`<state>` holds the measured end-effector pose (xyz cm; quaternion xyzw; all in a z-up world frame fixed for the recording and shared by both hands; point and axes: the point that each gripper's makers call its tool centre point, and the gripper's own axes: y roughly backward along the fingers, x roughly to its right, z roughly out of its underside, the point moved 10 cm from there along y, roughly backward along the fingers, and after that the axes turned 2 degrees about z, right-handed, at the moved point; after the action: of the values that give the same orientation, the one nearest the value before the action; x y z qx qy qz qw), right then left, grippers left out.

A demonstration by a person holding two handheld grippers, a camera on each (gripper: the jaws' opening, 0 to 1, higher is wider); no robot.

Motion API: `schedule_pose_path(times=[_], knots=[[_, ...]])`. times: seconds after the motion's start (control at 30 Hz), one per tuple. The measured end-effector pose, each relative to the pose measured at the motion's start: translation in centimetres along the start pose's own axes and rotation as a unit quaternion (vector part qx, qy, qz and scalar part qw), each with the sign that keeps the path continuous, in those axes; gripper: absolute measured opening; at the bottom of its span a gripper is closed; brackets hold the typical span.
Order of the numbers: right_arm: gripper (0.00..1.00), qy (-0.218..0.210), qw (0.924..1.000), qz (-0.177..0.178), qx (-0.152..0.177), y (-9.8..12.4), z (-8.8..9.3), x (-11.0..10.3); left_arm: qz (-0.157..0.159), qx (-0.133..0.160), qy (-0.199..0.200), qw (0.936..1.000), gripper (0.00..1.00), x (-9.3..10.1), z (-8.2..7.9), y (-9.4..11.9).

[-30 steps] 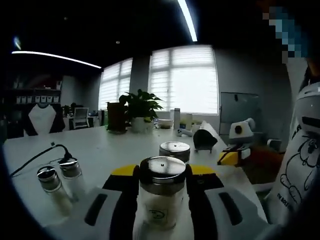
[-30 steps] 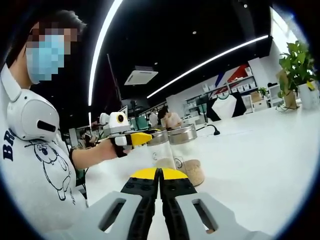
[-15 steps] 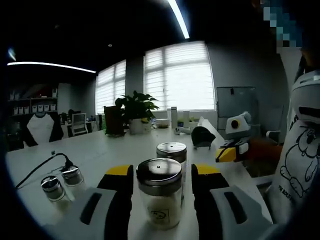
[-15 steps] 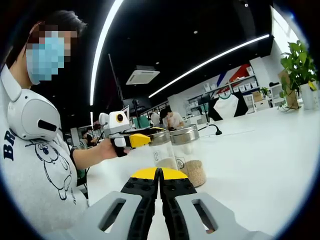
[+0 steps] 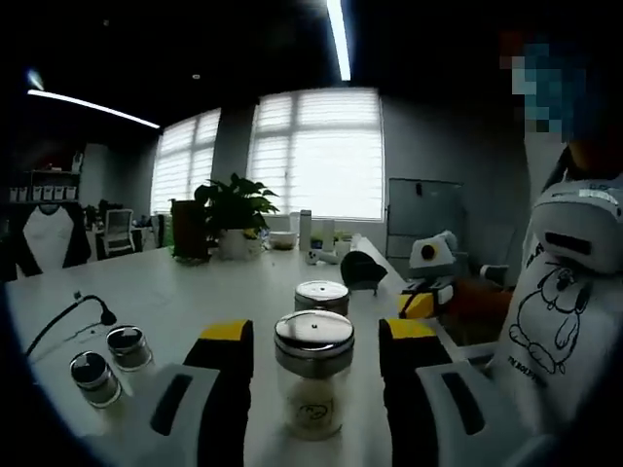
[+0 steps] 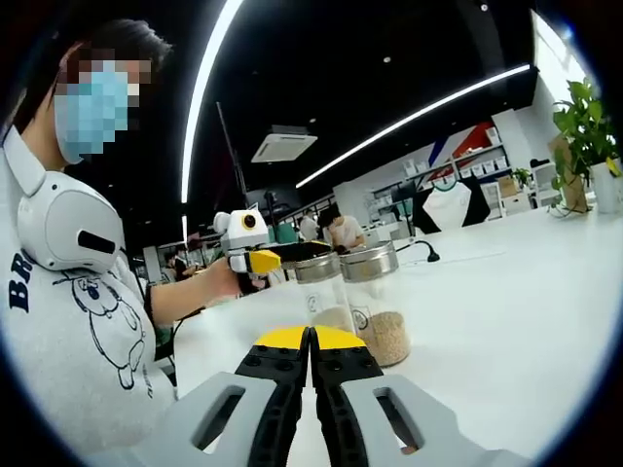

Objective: Rotate the seasoning bottle until the label or dispensing opening points toward the visible target arrow and the bottle remains upright within the marked orientation range

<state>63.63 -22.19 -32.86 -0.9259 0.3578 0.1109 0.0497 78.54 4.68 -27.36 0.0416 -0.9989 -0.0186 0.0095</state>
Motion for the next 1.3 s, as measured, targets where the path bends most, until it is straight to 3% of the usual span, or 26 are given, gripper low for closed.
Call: schedule_pose_path(times=[0.1,0.27,0.33,0.4,0.47,0.63,1.3], knots=[[0.0,-0.002,1.0,0.0,-0.002,0.1,0.1,-0.1,0.059,0.028,0.037,0.9972,0.53,-0.1,-0.3,0.2],[0.0,-0.006,1.0,-0.001,0.003,0.4,0.1,-0.1,0.059,0.026,0.041,0.9971,0.47,-1.2,0.0,0.1],[0.0,-0.007,1.0,-0.002,0.005,0.3,0.0,-0.2,0.077,0.026,0.052,0.9953,0.47,-1.3,0.1,-0.1],[0.0,-0.008,0.9999,-0.002,0.005,0.4,0.1,-0.1,0.08,0.021,0.044,0.9956,0.44,-1.5,0.2,-0.3],[0.0,-0.009,1.0,-0.001,0.004,0.5,0.1,-0.1,0.082,0.002,-0.002,0.9966,0.37,-1.7,0.3,-0.4],[0.0,-0.014,0.9999,0.001,0.003,0.8,0.2,0.0,0.108,0.012,0.016,0.994,0.37,-1.5,0.1,-0.9],[0.0,-0.014,0.9999,-0.001,0.007,0.6,0.2,0.3,0.104,-0.023,0.008,0.9943,0.48,-2.7,0.8,-2.1]])
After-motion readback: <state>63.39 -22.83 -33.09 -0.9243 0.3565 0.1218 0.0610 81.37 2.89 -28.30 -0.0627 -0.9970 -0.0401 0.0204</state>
